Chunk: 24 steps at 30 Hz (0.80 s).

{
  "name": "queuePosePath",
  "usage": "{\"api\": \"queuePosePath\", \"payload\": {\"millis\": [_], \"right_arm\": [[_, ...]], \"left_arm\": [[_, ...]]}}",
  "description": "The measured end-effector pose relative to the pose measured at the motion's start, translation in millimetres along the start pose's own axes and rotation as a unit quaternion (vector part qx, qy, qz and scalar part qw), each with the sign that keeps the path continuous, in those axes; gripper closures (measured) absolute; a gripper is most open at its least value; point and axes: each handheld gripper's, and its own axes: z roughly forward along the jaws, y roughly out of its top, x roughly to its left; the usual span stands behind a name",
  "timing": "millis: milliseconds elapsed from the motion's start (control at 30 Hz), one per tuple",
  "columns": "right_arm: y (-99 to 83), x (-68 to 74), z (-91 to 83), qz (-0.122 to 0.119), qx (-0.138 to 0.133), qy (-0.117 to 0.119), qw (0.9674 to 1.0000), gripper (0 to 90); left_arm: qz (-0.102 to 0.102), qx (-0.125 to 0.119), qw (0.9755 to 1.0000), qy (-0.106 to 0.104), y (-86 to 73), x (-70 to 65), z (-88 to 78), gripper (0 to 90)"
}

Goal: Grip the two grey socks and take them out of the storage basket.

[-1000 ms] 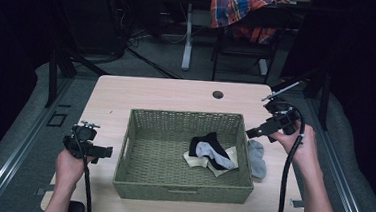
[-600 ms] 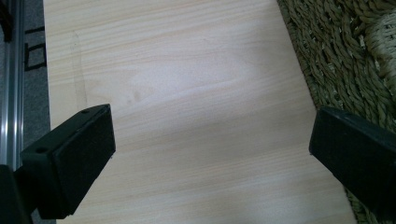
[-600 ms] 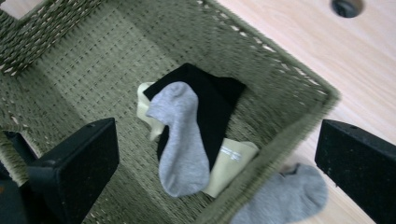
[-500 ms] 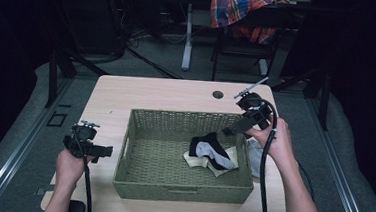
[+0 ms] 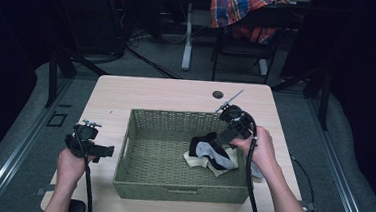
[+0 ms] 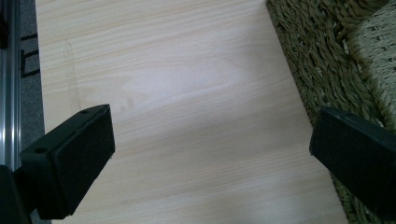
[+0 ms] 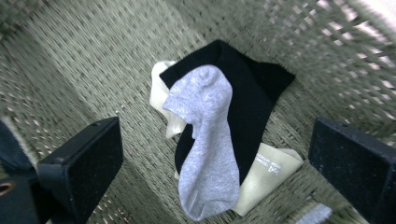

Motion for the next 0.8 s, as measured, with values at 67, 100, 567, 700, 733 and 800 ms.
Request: {"api": "queuePosePath", "payload": {"millis": [67, 100, 567, 700, 733, 800], "right_arm": [[0.9, 0.1, 7.6, -0.002, 0.015, 0.004, 0.9999, 10.5], [0.9, 0.1, 7.6, -0.002, 0.015, 0.004, 0.9999, 10.5], [6.6, 11.2, 47.3, 0.009, 0.096, -0.001, 0.9953, 52.0], [5.7, 10.2, 55.0, 0.003, 0.115, -0.005, 0.9933, 58.6], [5.6, 9.9, 56.4, 0.002, 0.121, -0.005, 0.9926, 60.2], [5.3, 10.4, 59.0, 0.004, 0.124, -0.004, 0.9922, 64.7]], "left_arm": [[-0.002, 0.002, 1.0, -0.002, 0.1, 0.8, 0.3, 0.3], [-0.002, 0.002, 1.0, -0.002, 0.1, 0.8, 0.3, 0.3], [-0.002, 0.004, 1.0, -0.002, 0.1, -0.1, 0.7, 0.5], [0.0, 0.006, 1.0, -0.002, 0.4, -0.6, 1.0, 0.6], [0.0, 0.005, 1.0, -0.001, 0.4, -0.8, 1.1, 0.6], [0.0, 0.006, 1.0, -0.002, 0.4, -1.1, 1.2, 0.7]]}}
